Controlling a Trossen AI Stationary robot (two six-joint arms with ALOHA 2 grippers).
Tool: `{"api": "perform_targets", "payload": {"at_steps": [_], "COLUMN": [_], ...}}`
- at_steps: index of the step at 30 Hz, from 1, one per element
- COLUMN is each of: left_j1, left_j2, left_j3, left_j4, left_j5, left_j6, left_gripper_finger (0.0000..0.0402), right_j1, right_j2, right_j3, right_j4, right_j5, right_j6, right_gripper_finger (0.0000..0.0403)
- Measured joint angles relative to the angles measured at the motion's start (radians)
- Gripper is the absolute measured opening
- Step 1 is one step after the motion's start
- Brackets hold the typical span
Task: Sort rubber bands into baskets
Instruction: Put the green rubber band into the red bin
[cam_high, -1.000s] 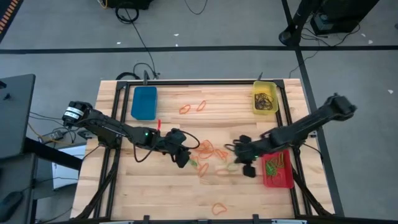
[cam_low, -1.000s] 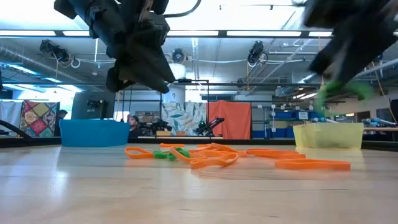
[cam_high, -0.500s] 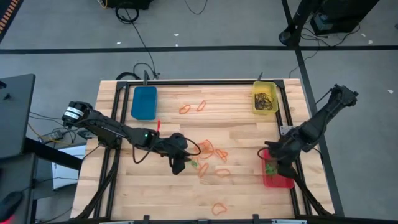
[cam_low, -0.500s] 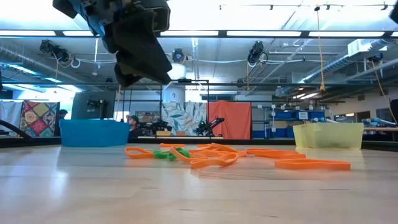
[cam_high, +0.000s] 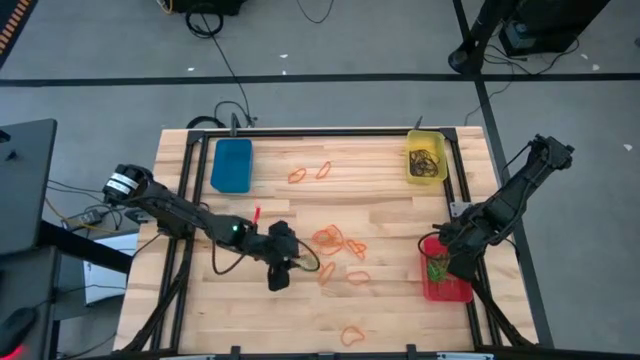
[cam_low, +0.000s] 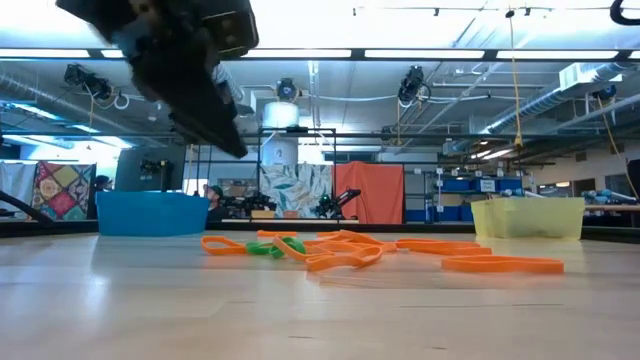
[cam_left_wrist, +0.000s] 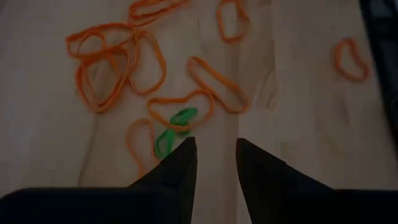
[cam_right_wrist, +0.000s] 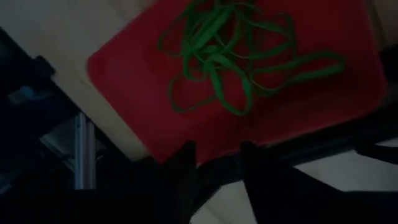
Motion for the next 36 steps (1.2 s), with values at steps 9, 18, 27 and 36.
{"api": "perform_targets", "payload": {"at_steps": [9,18,27,36], "left_j1": [-0.039,-0.037,-0.037,-0.029], "left_j2": [0.155,0.248,0.254,0.359], "left_j3": [0.000,0.000,0.000,0.008], "left_j4": [0.093,0.116,0.117,0.181], "left_j5": [-0.070,-0.211,-0.260,-0.153], "left_j6": [0.053,0.033,0.103,0.000], "left_gripper_finger": [0.0115,0.0115,0.0115,0.0032], "right_j1": [0.000,0.000,0.000,0.000], "right_j2": [0.001,0.001,0.001,0.001], "right_j3": [0.000,0.000,0.000,0.000], "right_j4": [0.033,0.099,0.162,0.164], "right_j5": [0.027,0.030,0.087,0.122], "right_j6": [0.062,0.110,0.125,0.139], "right_gripper_finger": [0.0184,0.0181,0.0181,0.0180]}}
